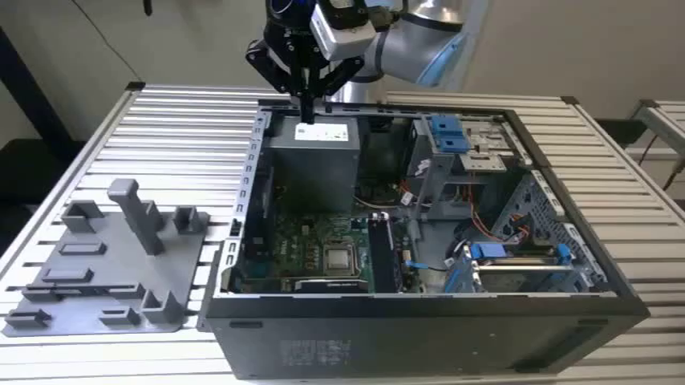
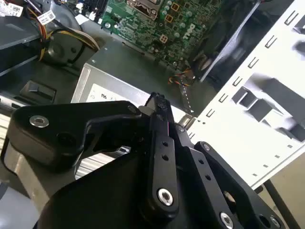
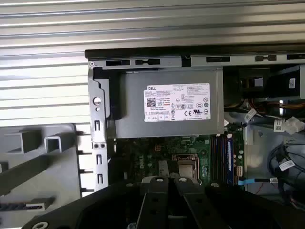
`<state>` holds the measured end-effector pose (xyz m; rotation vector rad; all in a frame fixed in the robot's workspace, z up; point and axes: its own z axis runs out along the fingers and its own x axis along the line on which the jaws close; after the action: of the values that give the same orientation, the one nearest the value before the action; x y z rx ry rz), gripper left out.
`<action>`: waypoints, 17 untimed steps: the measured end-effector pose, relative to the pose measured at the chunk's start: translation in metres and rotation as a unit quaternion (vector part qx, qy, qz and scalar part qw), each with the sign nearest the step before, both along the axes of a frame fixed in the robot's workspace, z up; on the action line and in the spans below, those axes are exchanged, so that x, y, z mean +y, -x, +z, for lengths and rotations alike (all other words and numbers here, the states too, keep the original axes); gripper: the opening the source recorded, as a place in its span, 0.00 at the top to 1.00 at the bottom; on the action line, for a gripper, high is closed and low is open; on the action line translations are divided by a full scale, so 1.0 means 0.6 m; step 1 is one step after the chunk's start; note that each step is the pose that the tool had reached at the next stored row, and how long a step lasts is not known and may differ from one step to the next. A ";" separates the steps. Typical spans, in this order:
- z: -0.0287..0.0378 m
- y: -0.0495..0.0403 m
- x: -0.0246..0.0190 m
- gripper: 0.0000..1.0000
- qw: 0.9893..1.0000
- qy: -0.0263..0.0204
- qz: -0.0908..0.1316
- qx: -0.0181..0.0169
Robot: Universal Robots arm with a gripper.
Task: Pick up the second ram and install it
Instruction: 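Reach for the second ram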
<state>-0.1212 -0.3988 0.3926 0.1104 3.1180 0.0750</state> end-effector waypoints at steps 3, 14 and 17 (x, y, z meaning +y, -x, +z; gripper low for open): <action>0.000 0.000 0.0000 0.89 1.000 0.000 0.000 0.000; 0.000 0.002 0.0001 0.89 1.000 0.000 0.000 0.000; 0.000 0.004 0.0000 0.89 1.000 0.000 0.000 0.000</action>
<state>-0.1235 -0.3988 0.3926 0.1106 3.1183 0.0750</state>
